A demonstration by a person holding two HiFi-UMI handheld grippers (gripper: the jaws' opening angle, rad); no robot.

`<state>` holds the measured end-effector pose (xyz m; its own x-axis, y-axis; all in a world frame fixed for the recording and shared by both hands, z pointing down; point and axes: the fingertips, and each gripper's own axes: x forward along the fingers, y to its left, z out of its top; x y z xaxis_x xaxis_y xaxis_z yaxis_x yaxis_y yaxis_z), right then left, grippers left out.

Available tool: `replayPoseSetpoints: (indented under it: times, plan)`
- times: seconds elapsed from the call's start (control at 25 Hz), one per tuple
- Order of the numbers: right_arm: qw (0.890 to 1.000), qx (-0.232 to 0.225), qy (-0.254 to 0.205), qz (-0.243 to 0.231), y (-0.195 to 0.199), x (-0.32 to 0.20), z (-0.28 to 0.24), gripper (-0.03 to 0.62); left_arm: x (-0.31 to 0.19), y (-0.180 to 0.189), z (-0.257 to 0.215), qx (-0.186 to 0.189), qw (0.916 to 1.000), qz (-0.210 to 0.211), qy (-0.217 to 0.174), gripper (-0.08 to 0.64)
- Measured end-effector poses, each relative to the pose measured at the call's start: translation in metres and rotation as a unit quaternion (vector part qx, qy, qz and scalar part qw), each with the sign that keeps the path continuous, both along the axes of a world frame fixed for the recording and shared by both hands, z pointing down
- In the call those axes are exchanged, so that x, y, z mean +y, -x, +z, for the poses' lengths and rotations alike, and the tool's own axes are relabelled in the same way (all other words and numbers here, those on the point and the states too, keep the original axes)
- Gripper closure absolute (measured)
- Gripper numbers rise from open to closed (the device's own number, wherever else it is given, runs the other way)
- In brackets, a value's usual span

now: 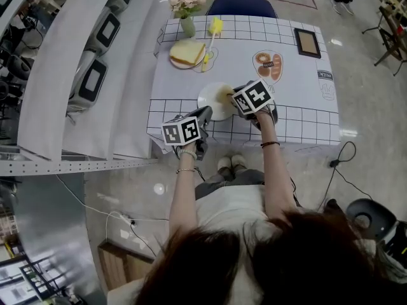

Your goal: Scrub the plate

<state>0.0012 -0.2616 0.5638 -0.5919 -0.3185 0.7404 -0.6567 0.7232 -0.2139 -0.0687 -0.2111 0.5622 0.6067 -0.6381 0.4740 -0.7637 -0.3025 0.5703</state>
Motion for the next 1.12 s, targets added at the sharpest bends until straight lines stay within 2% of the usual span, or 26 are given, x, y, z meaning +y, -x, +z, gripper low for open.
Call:
replayPoseSetpoints:
  times: [0.56,1.12]
  plan:
    - [0.999,0.001,0.025,-0.020,-0.005,0.015,0.000,0.512,0.008,-0.002,-0.001,0.002,0.9999,-0.011,-0.002,0.549]
    - [0.998,0.007,0.035,-0.050,0.007,0.032,0.003,0.512,0.021,0.004,0.002,0.006,0.9996,-0.027,-0.001,0.549]
